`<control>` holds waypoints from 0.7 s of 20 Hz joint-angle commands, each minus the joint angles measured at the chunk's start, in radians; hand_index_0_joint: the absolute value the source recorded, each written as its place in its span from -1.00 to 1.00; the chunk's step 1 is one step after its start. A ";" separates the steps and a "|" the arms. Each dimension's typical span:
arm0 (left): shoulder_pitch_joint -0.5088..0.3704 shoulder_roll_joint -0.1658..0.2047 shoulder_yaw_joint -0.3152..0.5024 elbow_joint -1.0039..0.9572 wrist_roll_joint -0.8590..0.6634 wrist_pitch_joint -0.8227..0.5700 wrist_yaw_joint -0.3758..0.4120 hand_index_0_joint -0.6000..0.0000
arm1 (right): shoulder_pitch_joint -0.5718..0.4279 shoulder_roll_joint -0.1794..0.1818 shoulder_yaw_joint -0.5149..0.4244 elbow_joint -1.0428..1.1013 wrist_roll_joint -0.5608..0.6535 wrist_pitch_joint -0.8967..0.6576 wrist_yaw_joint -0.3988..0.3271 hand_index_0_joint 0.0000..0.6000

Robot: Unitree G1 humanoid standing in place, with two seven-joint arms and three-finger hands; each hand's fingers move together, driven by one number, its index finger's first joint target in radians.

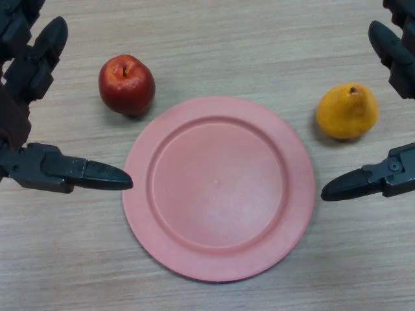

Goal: Pick up the red apple and place it on the plate

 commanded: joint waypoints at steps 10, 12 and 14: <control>-0.050 0.041 0.051 0.002 0.050 -0.075 0.019 1.00 | -0.019 -0.006 -0.052 -0.093 0.068 -0.092 -0.061 -1.00; -0.144 0.058 0.012 0.119 0.089 -0.137 0.052 1.00 | -0.030 -0.011 -0.064 -0.115 0.101 -0.042 -0.065 -1.00; -0.217 0.069 -0.044 0.270 0.168 -0.280 0.062 1.00 | -0.042 -0.032 -0.080 -0.127 0.115 -0.023 -0.065 -1.00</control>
